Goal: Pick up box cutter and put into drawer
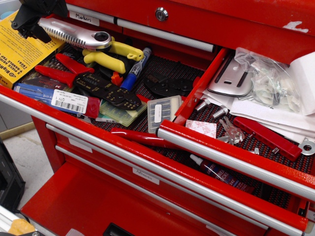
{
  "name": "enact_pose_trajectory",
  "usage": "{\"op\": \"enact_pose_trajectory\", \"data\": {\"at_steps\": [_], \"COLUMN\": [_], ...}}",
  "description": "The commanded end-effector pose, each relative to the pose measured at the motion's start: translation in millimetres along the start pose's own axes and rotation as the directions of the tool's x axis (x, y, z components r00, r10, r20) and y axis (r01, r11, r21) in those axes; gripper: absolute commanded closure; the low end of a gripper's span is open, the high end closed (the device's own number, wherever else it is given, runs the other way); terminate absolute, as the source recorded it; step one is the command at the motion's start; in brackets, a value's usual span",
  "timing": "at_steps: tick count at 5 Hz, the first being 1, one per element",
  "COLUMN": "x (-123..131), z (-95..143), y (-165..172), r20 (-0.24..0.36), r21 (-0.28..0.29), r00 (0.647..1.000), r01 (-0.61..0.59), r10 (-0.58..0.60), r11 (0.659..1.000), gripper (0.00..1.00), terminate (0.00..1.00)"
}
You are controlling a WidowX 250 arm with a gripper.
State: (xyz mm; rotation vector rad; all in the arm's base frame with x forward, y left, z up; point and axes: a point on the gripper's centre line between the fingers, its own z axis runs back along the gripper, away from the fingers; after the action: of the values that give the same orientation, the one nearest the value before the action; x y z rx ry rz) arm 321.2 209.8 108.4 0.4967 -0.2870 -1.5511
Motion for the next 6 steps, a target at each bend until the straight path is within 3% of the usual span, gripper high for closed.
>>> {"op": "enact_pose_trajectory", "data": {"at_steps": [1,3,5,6], "x": [1.2,4.3,9.0,20.8], "z": [-8.4,-22.3,-45.8,-34.0], "y": [17.4,18.0,19.0,14.5], "r20": [0.126,0.123,0.15,0.142], "r21": [0.091,0.051,0.05,-0.072], "r00": [0.978,0.988,0.988,0.963], "r01": [0.156,0.084,-0.054,-0.221], "r10": [-0.167,-0.09,0.046,0.229], "r11": [0.984,0.995,0.997,0.973], "gripper": [0.0,0.0,0.0,1.0], "terminate": [0.0,0.0,0.0,0.0]}}
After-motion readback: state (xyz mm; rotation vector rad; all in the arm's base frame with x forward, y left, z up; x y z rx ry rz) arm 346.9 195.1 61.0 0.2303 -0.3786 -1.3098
